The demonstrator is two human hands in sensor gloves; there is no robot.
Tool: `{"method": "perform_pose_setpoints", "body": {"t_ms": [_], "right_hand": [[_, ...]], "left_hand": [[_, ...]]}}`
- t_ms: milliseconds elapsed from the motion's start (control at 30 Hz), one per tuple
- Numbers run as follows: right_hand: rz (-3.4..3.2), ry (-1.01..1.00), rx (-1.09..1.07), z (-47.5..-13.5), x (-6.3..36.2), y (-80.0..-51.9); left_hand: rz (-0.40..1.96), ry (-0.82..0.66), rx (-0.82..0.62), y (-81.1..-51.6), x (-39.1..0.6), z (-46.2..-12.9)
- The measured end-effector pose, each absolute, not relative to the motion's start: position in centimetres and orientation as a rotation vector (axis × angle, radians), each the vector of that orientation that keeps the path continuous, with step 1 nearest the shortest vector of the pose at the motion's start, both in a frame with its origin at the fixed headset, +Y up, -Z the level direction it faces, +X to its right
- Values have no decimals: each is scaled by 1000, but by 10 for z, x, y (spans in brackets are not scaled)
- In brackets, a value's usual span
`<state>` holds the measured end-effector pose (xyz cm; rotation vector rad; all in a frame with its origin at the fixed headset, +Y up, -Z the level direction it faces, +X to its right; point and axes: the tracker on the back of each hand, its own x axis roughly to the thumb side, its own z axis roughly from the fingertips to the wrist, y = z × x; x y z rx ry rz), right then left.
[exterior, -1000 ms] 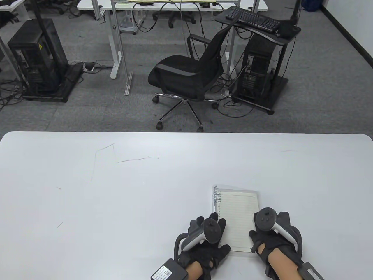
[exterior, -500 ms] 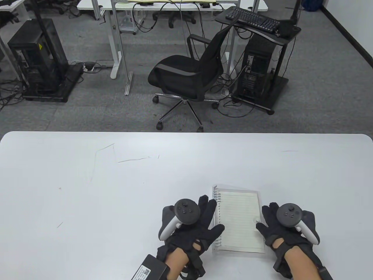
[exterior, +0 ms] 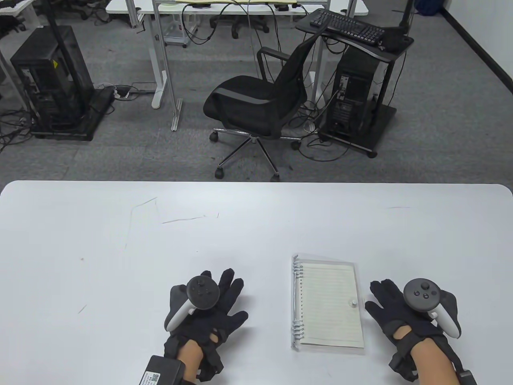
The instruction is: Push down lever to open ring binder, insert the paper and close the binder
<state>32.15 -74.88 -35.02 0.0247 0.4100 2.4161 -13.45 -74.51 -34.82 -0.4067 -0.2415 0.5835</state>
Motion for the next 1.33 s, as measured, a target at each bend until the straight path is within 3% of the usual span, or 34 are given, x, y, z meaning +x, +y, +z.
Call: {"method": "perform_pose_setpoints", "body": {"t_ms": [133,500,1333], "right_hand": [[2410,394,38,-350,321,-750],[2392,445,64,-349,317,-752],[2378,504,82,-348,310,-754]], "left_hand": [[510,-323,-412,-744,-118,-344],[406,-379,-368,-738,-114,-338],[391,-374,-390,-737,-114,-336]]}}
